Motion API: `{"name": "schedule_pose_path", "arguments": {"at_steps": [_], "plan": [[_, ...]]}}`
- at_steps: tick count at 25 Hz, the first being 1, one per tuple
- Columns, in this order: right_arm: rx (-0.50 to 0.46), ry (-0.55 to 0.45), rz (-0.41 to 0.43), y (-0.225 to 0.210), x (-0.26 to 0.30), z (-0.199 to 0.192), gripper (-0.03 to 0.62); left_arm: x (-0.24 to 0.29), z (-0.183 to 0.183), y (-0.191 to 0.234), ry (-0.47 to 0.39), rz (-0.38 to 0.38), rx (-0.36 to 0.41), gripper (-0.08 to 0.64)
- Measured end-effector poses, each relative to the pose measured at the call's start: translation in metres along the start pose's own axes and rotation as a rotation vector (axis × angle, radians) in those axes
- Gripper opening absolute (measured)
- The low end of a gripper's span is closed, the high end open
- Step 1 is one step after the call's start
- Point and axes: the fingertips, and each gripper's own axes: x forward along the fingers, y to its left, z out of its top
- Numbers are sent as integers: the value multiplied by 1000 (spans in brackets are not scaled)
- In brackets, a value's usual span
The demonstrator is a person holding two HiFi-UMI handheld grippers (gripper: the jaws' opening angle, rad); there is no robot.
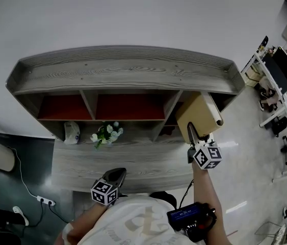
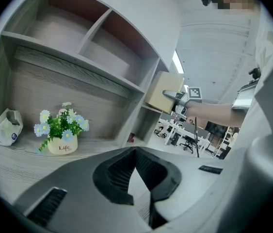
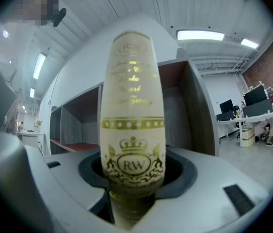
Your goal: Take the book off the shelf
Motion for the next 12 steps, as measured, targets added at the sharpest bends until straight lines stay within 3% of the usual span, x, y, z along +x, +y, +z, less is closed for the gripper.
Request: {"name": "schedule_pose_path", "arguments": {"at_steps": [12], "plan": [[88, -41, 12, -9, -45, -6, 222, 11, -4, -15, 24, -55, 23, 2]]}}
